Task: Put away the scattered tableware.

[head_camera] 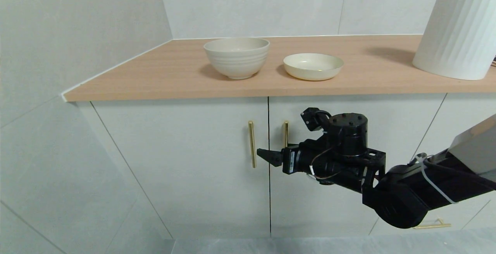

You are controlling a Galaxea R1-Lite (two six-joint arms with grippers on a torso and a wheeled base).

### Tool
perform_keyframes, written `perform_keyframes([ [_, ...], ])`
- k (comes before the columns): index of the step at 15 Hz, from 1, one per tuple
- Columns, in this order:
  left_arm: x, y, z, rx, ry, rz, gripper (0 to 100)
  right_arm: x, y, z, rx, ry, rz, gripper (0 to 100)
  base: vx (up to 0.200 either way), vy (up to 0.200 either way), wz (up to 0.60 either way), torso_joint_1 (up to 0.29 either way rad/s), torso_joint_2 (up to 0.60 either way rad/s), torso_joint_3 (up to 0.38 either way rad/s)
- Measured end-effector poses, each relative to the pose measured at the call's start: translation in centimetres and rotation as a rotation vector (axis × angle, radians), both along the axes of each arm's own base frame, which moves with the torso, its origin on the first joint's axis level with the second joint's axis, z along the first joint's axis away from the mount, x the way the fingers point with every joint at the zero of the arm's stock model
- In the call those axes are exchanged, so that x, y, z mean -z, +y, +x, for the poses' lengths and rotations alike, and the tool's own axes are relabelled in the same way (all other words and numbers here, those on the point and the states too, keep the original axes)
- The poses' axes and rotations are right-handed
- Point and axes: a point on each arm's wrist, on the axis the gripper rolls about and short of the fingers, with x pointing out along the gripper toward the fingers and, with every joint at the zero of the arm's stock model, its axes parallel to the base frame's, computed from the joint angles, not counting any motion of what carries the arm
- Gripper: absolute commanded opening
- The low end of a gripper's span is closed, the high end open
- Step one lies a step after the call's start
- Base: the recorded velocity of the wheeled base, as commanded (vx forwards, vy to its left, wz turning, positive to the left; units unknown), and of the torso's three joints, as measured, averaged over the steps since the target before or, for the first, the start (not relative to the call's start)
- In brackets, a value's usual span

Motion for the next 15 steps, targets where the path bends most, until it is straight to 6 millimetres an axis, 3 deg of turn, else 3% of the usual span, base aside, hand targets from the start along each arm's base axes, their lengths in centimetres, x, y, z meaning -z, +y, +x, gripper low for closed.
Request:
perform_keyframes([
  [10, 0.0, 0.0, 0.0, 0.000, 0.000, 0.000, 100, 0.3, 1.8, -0.8, -0.038, -0.016, 0.037, 100, 0.000, 0.000, 0.00, 0.000, 0.00, 0.000],
  [15, 0.0, 0.0, 0.0, 0.000, 0.000, 0.000, 100, 0.0, 1.1, -2.2, -0.082, 0.002, 0.033, 100, 0.000, 0.000, 0.00, 0.000, 0.00, 0.000],
])
